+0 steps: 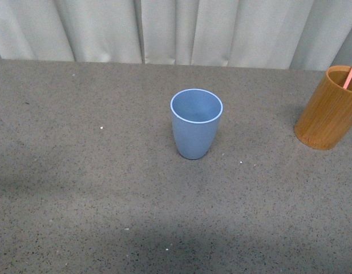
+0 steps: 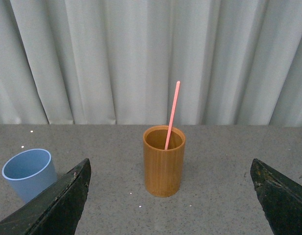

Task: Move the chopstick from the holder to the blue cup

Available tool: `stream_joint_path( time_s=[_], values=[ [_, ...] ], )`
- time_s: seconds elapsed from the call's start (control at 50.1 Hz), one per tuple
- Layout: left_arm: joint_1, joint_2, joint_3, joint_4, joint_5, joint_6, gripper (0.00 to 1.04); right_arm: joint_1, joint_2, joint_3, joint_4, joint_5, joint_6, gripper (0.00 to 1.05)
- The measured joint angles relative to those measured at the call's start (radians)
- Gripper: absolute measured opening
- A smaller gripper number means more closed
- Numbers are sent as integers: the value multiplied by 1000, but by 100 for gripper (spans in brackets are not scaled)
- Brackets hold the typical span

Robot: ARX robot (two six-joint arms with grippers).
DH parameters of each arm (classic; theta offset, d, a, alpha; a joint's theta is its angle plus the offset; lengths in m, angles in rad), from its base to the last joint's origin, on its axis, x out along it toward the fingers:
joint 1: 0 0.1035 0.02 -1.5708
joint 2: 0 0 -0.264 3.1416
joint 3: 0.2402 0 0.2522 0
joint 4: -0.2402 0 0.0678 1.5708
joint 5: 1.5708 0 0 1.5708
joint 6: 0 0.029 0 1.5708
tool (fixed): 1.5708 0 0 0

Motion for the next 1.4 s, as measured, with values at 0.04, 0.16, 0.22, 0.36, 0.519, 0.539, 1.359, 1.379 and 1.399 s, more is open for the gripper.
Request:
stream_joint_path(
  time_s=[0.04, 0.16, 0.22, 0.36, 0.519, 0.539, 1.359, 1.379, 1.399],
  values=[
    [53, -143, -63, -100, 18, 7, 9, 0, 0, 0, 0, 0, 0, 95],
    [73, -649, -135, -541, 42, 18, 4, 0, 0, 0, 0, 1, 0, 95],
    [73, -944, -135, -827, 45, 23, 4, 0, 0, 0, 0, 1, 0, 95],
    [76, -1264, -135, -1059, 44, 27, 4, 0, 0, 0, 0, 3, 0, 95],
    [76, -1297, -135, -1068, 44, 28, 4, 0, 0, 0, 0, 1, 0, 95],
    [76, -1298, -135, -1069, 44, 28, 4, 0, 0, 0, 0, 1, 0, 95],
    [76, -1301, -135, -1070, 44, 29, 99, -76, 1285, 345, 734, 60, 101, 95],
    [76, -1301, -135, -1070, 44, 30, 100, -75, 1330, 365, 735, 56, 100, 95],
    [76, -1301, -135, -1070, 44, 30, 99, -75, 1372, 384, 737, 53, 98, 95]
  ],
)
